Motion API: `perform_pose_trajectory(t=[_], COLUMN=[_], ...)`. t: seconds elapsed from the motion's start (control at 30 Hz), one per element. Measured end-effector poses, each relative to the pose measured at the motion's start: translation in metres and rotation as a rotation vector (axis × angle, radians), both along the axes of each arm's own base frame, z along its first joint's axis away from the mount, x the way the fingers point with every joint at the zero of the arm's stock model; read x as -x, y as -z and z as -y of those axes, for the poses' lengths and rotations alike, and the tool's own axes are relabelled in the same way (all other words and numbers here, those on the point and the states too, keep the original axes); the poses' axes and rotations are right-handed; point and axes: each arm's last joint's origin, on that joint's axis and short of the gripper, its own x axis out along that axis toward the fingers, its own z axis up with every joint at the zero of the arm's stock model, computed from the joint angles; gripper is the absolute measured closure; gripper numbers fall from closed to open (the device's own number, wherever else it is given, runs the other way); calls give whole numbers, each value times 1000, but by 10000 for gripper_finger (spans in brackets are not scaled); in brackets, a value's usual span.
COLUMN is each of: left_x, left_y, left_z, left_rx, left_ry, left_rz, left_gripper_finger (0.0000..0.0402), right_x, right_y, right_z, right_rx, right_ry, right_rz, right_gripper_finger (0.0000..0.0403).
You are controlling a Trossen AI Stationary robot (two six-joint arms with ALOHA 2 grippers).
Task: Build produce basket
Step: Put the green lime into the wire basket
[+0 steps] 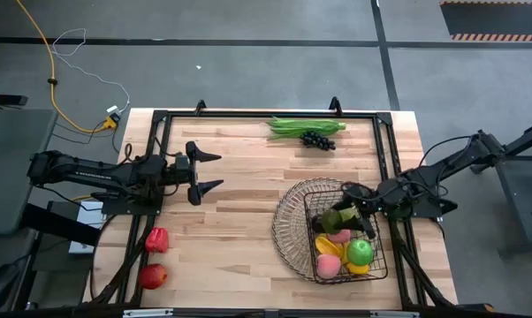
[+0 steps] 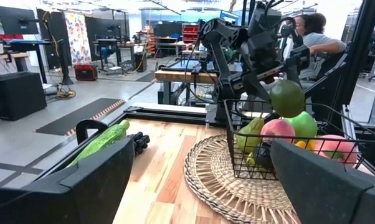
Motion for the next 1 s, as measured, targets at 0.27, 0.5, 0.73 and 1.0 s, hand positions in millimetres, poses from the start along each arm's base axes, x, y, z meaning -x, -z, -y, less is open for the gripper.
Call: perform_pose_trajectory(t=[0.27, 0.5, 0.73, 1.0], left_x=[-2, -2, -2, -2], left_y=[2, 3, 3, 2], left_z=[-1, -2, -1, -1], left_rx=[-8, -16, -16, -16], left_ry=[-26, -45, -45, -45], left_rz=[-21, -24, -24, -23], left_gripper_finger=[35, 35, 35, 35], right_x=[1, 0, 0, 0], right_y=[2, 2, 2, 2], right_z=[1, 1, 1, 1], right_rx=[66, 105, 88, 137], right_ry=[-10, -10, -4, -25], right_rz=[0, 17, 11, 25], right_gripper_finger=[120, 119, 119, 119])
